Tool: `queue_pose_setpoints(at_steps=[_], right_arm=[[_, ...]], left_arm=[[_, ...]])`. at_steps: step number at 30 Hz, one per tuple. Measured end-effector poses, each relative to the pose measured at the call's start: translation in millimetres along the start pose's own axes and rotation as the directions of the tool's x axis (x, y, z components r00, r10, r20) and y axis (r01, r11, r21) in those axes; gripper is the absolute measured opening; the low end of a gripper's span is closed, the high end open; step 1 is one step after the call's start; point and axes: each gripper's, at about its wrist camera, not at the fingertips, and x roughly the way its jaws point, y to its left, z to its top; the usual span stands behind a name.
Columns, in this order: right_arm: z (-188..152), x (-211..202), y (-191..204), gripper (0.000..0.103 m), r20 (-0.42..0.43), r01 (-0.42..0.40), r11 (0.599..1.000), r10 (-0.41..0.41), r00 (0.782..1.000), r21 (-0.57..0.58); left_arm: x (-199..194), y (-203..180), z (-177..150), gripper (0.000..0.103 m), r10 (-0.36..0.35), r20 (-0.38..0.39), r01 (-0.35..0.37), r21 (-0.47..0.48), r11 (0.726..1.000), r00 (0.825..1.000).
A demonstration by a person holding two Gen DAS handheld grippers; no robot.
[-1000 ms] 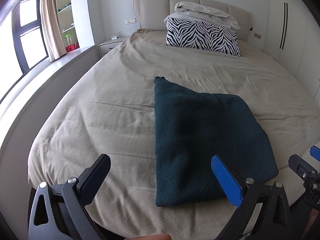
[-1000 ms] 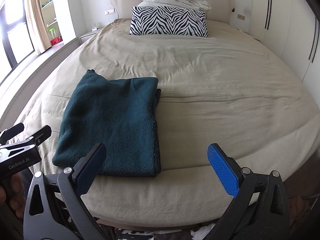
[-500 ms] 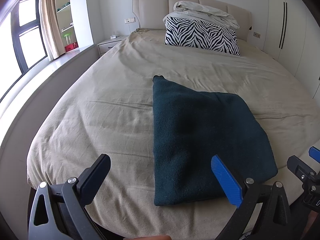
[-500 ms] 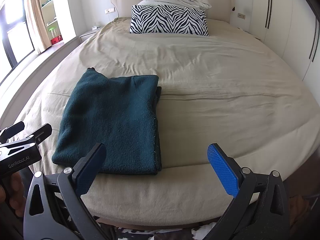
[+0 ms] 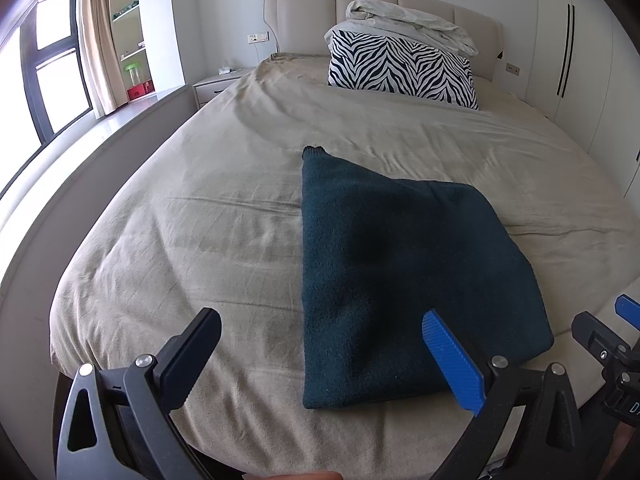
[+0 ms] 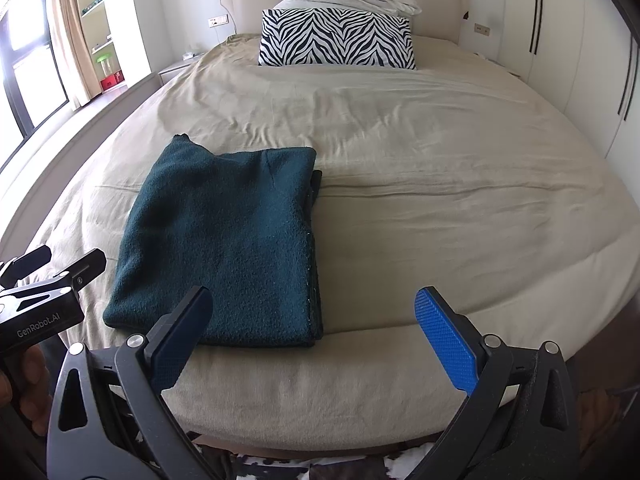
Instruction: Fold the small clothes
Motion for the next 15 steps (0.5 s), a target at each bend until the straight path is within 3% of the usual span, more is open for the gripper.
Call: queue_pose_setpoints(at_steps=[15], right_arm=[[-1.7,1.3,0.2,0.103,-0.004,-0.003,1.0,0.003,1.0,0.002]], left_arm=[[0.2,-0.4,-0.9,0.103,-0.002,-0.004,0.002,0.0,1.0,1.0]])
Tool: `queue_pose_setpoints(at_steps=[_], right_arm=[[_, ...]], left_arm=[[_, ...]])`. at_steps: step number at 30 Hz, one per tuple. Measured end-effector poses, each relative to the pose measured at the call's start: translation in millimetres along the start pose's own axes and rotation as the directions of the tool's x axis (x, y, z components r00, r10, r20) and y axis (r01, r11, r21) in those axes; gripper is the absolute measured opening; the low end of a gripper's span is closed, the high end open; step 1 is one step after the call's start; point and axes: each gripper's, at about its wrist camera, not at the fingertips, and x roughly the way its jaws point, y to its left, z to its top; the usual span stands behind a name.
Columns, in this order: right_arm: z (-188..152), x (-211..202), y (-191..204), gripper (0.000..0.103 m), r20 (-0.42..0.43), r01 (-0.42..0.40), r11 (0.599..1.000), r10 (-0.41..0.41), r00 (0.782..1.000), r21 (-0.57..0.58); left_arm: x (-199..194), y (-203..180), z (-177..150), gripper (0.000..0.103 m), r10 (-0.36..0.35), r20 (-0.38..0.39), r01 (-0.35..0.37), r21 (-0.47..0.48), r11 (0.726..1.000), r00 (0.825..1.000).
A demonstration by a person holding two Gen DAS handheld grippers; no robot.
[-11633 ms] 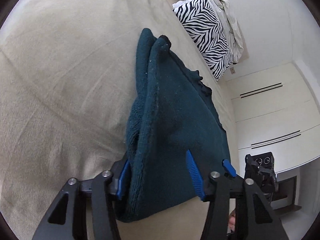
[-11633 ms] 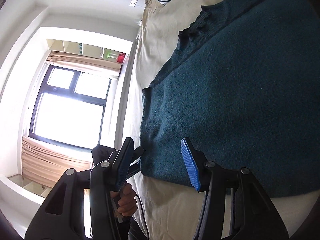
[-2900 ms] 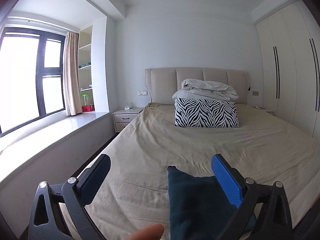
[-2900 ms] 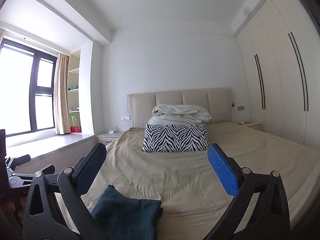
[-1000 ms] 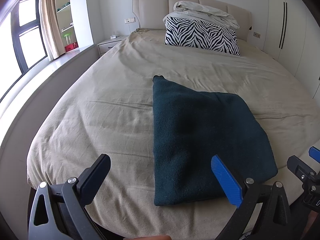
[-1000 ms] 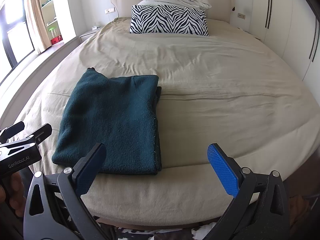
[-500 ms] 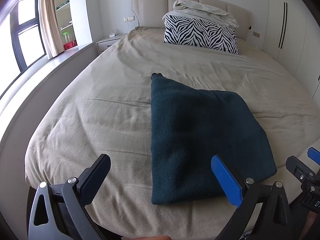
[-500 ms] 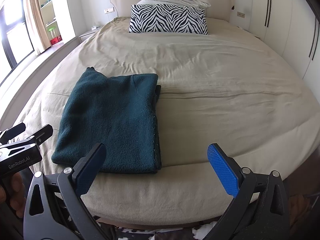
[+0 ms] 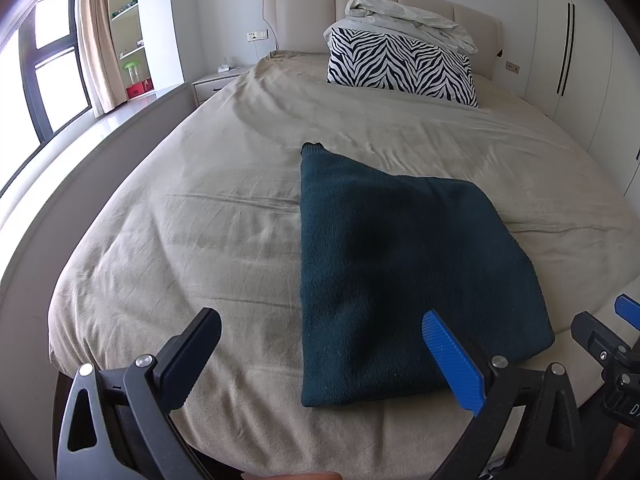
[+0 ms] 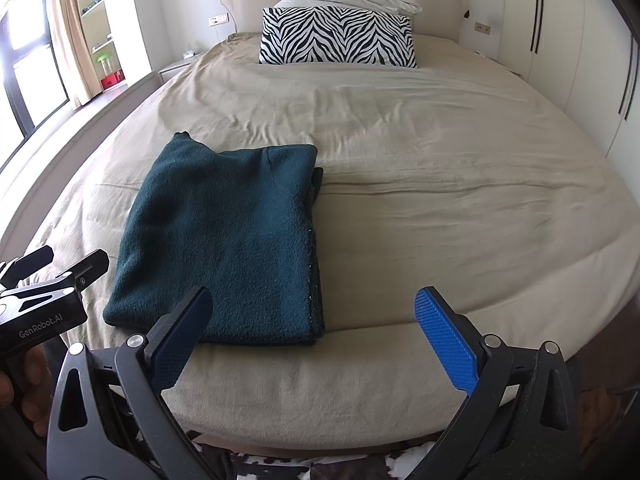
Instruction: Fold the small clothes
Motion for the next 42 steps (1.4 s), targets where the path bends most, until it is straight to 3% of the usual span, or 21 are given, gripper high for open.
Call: queue_pose_setpoints(at_steps=[42], right_arm=[[-2.2,1.4,-0.1,0.103,-0.003,0.0,1.0,0.0,1.0,-0.001]], left_arm=[[5.5,1.1,-3.4,0.103,-0.007,-0.014,0.007,0.002,1.0,1.0]])
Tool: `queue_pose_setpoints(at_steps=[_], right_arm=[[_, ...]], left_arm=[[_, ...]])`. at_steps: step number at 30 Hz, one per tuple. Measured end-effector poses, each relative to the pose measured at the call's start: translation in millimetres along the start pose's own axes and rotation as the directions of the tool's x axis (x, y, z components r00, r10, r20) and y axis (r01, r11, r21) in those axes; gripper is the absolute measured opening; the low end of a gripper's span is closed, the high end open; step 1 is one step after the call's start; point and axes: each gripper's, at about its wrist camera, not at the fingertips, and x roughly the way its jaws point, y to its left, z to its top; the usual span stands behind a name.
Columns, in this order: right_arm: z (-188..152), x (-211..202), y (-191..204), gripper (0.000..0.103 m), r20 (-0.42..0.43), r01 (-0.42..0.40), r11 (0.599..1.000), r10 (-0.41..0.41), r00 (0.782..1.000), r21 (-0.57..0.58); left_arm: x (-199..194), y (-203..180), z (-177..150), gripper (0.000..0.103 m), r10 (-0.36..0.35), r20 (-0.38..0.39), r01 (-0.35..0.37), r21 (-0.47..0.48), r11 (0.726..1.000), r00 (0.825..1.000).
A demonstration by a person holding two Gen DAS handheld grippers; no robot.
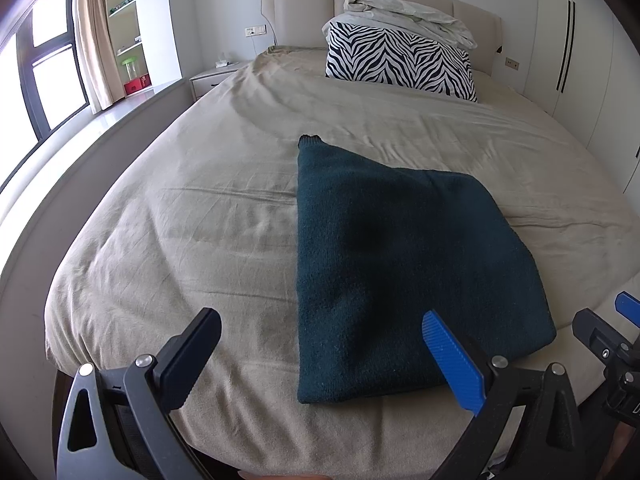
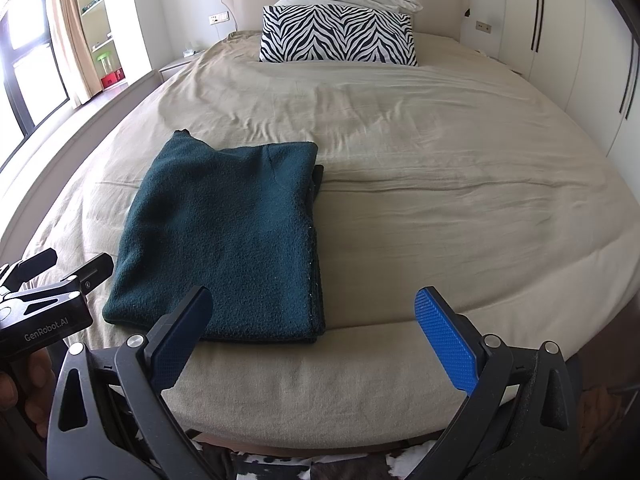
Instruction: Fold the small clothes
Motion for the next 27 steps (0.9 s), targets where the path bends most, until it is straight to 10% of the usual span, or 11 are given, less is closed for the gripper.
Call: queue_pose_setpoints(at_steps=[27], right_arm=[[-5.2,3.2,-4.0,0.103,-0.009,-0.005,1.0,0.005,1.0,0.0]], left_arm=[[4.2,1.3,-2.4,0.103,-0.004,-0.011,0.004,0.008,1.0,1.0]])
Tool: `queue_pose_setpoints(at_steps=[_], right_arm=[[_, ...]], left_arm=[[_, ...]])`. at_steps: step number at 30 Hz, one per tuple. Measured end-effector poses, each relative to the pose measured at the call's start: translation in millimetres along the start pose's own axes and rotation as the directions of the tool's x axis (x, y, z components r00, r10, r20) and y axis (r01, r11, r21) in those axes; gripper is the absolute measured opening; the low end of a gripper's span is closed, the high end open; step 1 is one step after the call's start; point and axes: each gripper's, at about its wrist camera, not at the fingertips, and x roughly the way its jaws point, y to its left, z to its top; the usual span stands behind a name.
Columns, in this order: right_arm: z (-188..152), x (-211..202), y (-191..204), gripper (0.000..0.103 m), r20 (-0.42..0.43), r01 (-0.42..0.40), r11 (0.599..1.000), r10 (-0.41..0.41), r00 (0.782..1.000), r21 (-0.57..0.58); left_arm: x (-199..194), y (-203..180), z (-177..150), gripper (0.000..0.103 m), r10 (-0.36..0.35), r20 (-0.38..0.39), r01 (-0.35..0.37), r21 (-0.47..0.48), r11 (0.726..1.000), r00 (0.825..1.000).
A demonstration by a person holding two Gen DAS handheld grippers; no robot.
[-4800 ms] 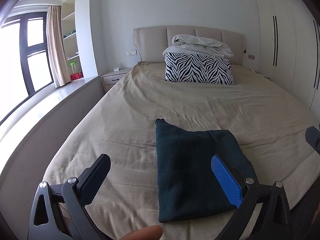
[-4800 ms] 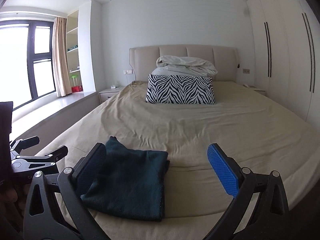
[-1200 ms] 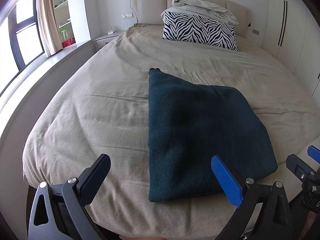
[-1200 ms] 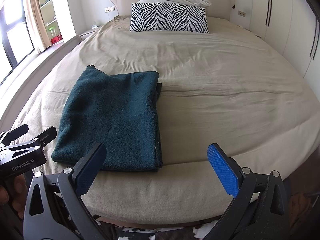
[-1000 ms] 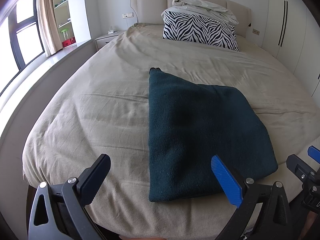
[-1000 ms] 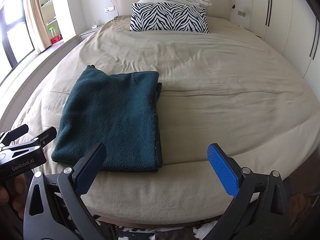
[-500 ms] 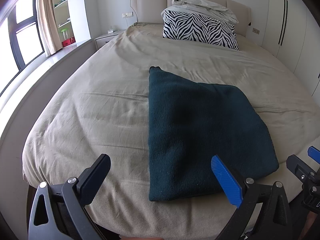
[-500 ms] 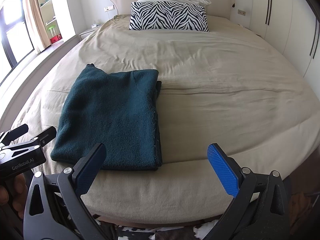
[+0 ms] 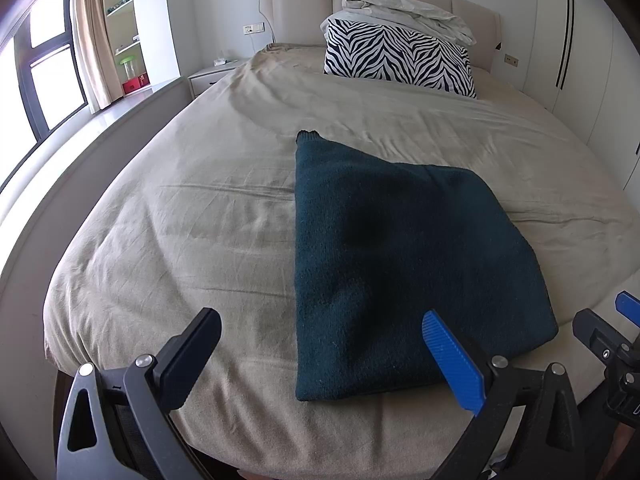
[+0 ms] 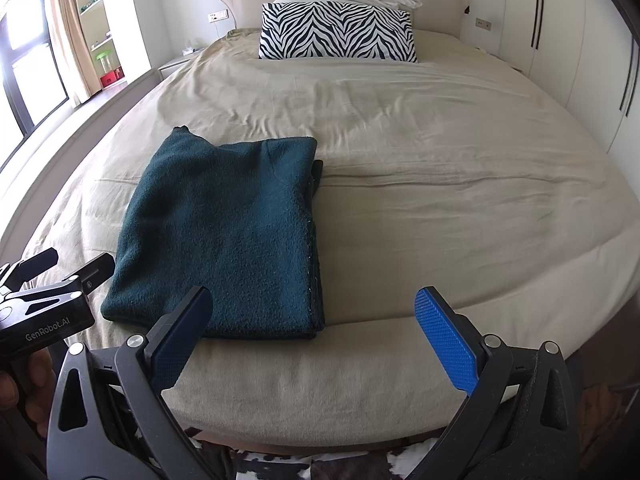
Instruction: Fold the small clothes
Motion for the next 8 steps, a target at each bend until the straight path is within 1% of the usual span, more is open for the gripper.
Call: queue_pose_setpoints(at_steps=[8], right_arm=[[-2.2,-0.1,-1.3,0.103,-0.005,-0.003,1.0,0.003,1.0,0.001]], left_arm=[[-0.9,-2.1,-1.5,0.103,-0.006,0.005,0.006,0.009,1.0,1.0]])
